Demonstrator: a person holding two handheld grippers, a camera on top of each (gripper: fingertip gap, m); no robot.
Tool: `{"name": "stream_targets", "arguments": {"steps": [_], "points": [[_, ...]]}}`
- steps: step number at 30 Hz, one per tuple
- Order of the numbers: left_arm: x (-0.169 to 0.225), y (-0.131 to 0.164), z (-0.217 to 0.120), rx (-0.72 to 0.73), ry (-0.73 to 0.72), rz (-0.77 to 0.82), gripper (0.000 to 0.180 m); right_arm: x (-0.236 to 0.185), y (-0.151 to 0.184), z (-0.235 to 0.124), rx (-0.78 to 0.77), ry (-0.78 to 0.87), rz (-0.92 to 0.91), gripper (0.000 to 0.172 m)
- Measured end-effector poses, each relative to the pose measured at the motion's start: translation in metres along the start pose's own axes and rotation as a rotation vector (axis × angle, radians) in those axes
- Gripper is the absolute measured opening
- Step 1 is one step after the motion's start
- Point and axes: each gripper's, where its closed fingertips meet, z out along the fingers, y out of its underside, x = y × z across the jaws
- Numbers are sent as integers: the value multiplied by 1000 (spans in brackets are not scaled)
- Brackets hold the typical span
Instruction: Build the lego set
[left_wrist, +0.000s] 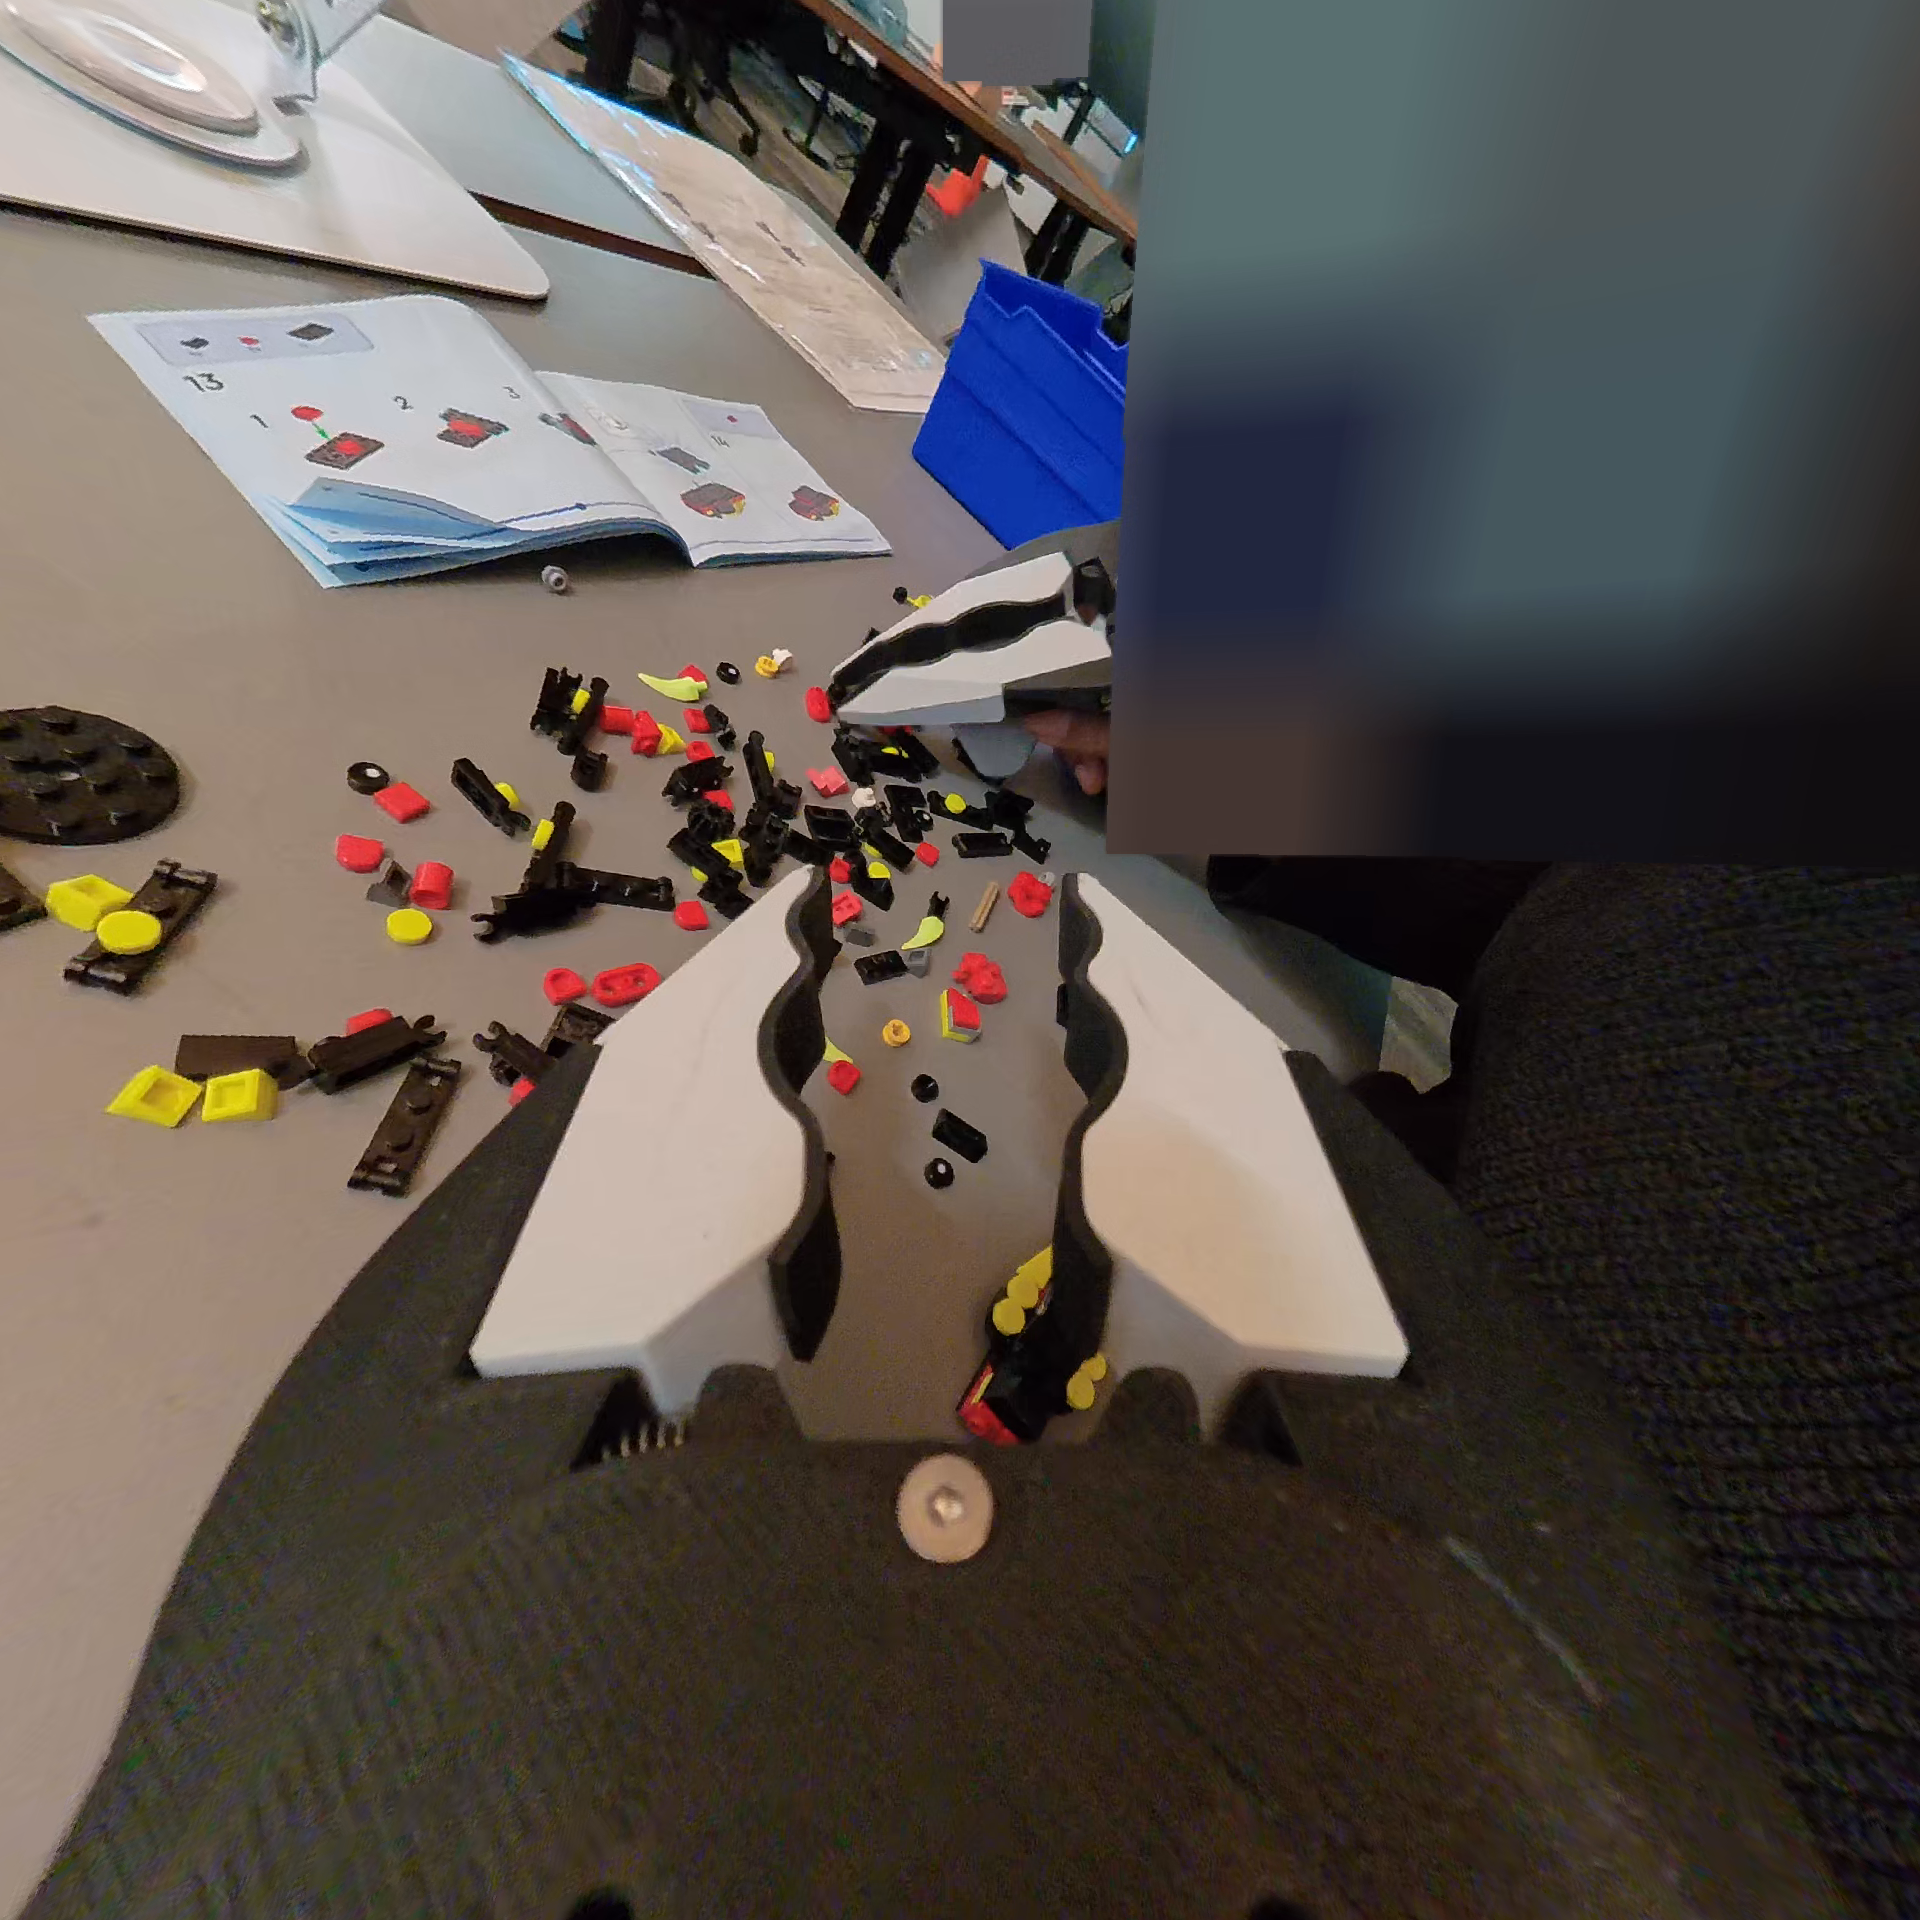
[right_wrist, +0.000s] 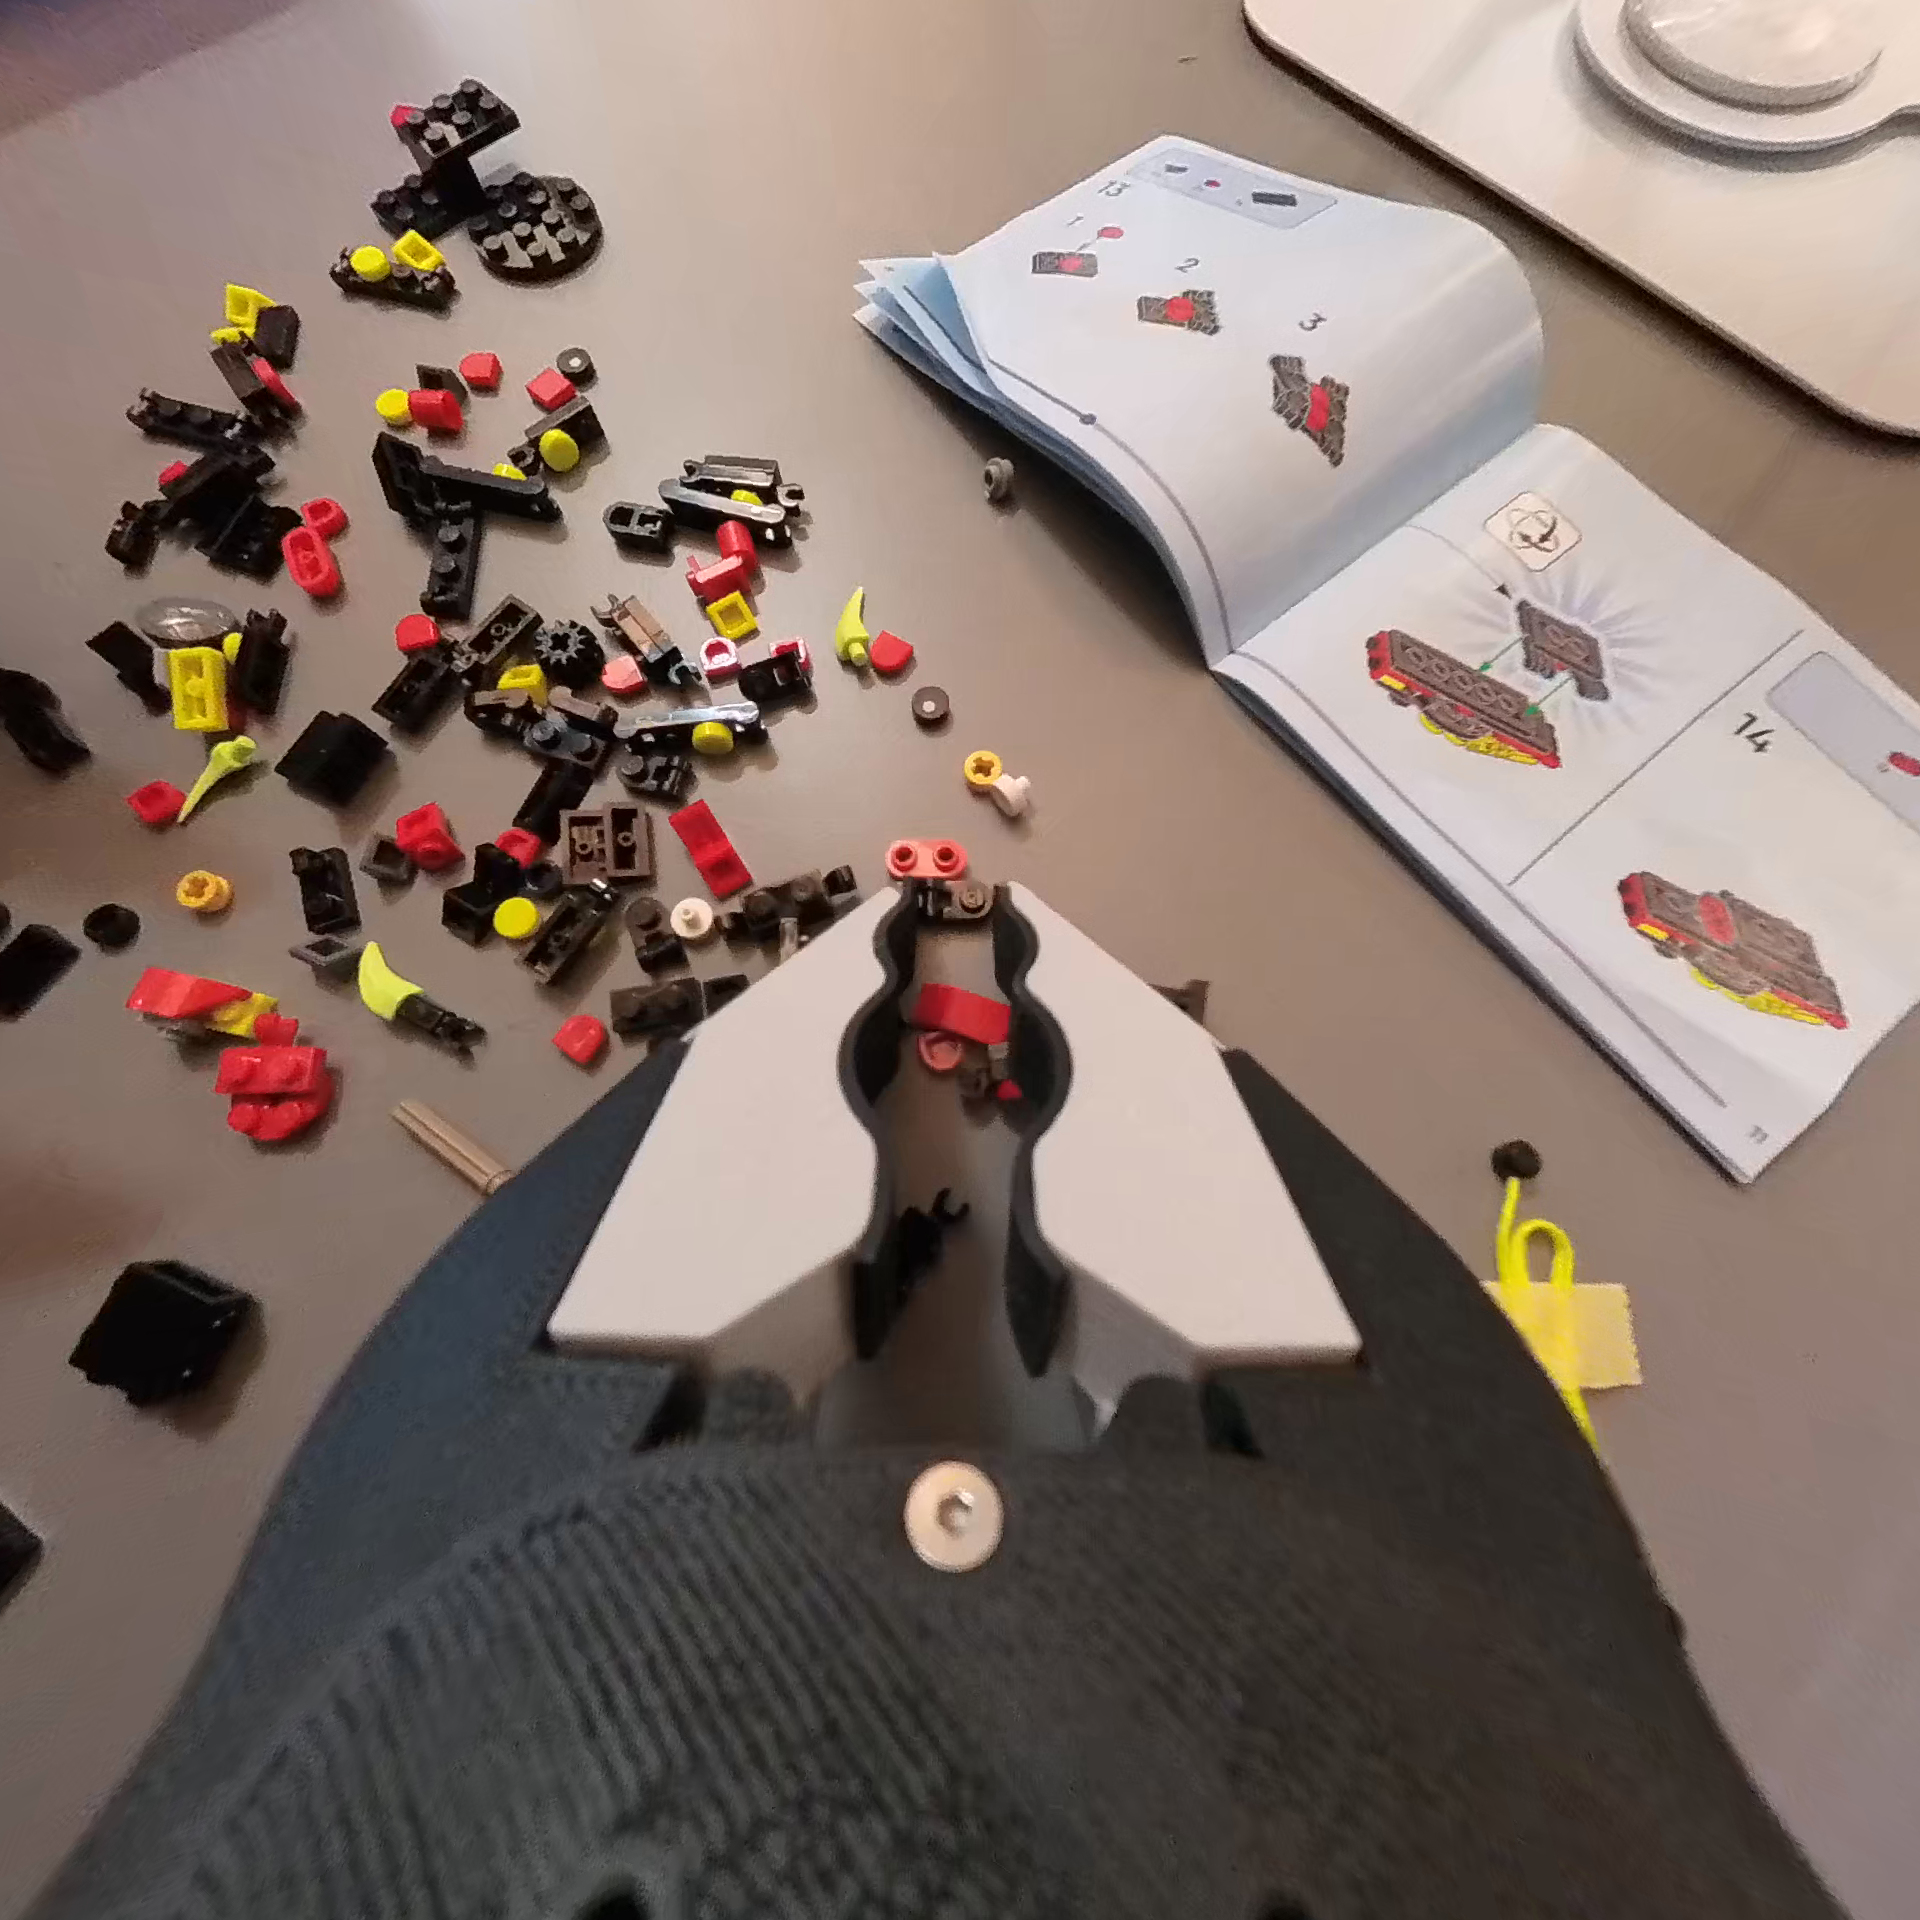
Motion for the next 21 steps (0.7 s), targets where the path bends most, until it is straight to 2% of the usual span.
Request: {"name": "stream_targets", "arguments": {"steps": [5,11,15,19,21], "points": [[0,-1,0,7,4,-8,42,-1,-11,-19,74,-33,2,12],[4,-4,-1,17,18,-15,42,-17,-13,-64,156,-195,17,12],[8,-3,-1,17,19,-10,42,-23,16,-85,83,-209,-113,12],[6,3,4,-20,1,10,41,-29,68,-86,-115,-194,-233,13],[5,6,7,-38,1,11,41,-32,80,-88,-154,-194,-261,13]]}}
